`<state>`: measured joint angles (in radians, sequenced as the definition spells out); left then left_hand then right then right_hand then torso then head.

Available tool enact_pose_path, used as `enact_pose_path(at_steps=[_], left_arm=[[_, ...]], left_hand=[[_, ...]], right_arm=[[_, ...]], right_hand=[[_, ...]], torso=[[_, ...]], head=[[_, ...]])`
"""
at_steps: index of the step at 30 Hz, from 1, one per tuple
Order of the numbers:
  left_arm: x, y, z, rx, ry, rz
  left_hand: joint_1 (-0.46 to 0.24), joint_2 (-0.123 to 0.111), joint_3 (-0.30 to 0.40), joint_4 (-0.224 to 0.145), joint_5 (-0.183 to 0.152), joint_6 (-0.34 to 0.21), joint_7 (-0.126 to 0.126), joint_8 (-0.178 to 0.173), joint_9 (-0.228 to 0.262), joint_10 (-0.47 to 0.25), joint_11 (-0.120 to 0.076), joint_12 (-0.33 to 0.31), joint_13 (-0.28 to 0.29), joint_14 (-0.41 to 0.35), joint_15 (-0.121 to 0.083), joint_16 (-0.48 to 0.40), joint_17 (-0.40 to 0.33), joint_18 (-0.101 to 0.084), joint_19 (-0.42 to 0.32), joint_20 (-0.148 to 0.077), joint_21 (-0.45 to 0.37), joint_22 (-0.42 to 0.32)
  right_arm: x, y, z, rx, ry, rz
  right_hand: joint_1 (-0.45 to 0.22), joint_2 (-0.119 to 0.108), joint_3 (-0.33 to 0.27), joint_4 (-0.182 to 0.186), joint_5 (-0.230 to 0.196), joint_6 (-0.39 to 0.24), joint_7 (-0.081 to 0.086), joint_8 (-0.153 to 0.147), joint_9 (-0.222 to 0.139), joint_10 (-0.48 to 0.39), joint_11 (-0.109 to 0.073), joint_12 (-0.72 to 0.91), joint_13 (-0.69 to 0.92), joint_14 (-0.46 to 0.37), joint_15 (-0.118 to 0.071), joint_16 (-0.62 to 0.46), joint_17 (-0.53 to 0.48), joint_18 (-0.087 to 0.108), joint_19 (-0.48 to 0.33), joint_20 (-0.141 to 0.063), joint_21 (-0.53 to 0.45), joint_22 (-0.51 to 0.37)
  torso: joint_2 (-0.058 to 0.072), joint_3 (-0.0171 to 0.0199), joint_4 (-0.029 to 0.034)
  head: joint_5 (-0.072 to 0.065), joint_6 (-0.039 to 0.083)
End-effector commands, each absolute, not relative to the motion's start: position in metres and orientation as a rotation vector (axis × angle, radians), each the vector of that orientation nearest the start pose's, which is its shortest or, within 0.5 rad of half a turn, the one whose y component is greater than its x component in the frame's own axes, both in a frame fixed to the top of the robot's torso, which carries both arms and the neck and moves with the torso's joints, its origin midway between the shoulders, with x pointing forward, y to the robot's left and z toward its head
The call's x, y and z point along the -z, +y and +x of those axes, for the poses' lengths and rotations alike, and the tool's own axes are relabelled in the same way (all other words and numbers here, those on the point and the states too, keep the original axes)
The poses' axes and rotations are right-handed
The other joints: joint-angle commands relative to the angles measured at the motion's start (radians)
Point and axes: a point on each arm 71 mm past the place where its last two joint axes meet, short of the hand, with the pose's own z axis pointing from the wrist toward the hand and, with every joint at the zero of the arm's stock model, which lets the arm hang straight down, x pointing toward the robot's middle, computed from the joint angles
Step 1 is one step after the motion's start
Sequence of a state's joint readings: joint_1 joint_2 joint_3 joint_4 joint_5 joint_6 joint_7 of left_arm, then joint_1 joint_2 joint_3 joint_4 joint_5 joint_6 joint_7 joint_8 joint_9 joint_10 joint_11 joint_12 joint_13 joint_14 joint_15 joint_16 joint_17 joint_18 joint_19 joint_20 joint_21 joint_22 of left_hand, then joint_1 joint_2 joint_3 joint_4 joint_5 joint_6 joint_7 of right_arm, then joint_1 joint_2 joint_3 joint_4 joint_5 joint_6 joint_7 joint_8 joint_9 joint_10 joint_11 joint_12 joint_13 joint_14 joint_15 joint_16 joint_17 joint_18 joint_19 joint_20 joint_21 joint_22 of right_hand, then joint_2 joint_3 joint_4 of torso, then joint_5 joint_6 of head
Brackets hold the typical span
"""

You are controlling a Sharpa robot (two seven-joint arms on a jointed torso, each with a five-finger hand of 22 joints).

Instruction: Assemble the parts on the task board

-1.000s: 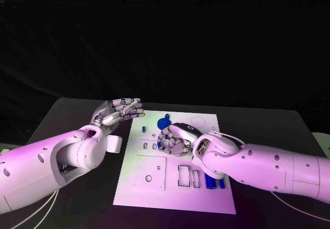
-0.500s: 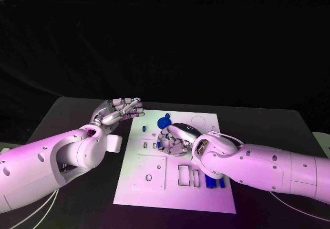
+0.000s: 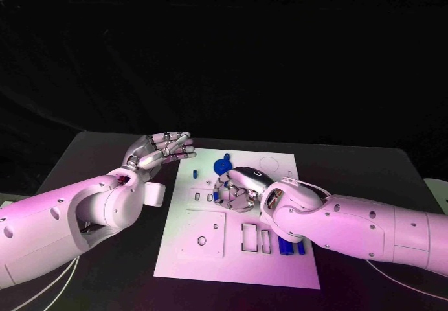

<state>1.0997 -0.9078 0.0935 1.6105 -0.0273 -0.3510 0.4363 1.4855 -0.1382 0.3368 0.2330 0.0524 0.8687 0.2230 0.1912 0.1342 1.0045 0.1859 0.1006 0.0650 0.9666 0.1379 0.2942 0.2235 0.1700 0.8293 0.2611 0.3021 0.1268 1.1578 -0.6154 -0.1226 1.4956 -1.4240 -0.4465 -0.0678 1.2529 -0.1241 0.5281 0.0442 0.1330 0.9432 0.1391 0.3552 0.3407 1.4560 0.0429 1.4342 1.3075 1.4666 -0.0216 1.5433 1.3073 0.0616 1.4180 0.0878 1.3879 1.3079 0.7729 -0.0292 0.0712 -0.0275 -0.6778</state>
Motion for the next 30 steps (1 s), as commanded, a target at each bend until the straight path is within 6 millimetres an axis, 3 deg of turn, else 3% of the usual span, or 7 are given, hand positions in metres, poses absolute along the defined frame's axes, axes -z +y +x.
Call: enact_pose_path(at_steps=[1,30], left_arm=[[0.1654,0.2189,0.4740,1.617,1.301,-1.123],[0.1662,0.2194,0.4743,1.615,1.308,-1.126]], left_hand=[[-0.009,-0.001,0.002,-0.004,0.000,-0.003,0.024,-0.006,-0.001,-0.001,0.005,-0.008,0.001,0.001,0.007,-0.007,0.002,0.013,0.007,0.003,-0.001,-0.002],[-0.009,-0.001,0.002,-0.004,0.000,-0.003,0.024,-0.006,-0.001,-0.001,0.005,-0.008,0.001,0.001,0.007,-0.007,0.002,0.013,0.007,0.003,-0.001,-0.002]], right_arm=[[0.2270,-0.0939,0.4564,-0.856,1.668,-0.231],[0.2252,-0.0945,0.4566,-0.860,1.641,-0.221]], right_hand=[[0.001,0.011,-0.003,0.001,0.006,0.024,-0.022,0.005,0.002,-0.003,-0.005,-0.004,0.101,0.081,-0.006,0.001,0.154,-0.001,-0.004,-0.006,-0.006,0.031],[-0.026,-0.014,-0.014,0.005,0.001,-0.007,-0.009,-0.013,-0.002,-0.017,0.005,-0.020,0.085,0.079,0.000,-0.001,0.145,0.001,-0.011,-0.003,-0.017,0.022]], torso=[[0.000,0.0004,-0.0001],[0.000,-0.0009,-0.0003]], head=[[-0.001,-0.001],[-0.004,-0.001]])
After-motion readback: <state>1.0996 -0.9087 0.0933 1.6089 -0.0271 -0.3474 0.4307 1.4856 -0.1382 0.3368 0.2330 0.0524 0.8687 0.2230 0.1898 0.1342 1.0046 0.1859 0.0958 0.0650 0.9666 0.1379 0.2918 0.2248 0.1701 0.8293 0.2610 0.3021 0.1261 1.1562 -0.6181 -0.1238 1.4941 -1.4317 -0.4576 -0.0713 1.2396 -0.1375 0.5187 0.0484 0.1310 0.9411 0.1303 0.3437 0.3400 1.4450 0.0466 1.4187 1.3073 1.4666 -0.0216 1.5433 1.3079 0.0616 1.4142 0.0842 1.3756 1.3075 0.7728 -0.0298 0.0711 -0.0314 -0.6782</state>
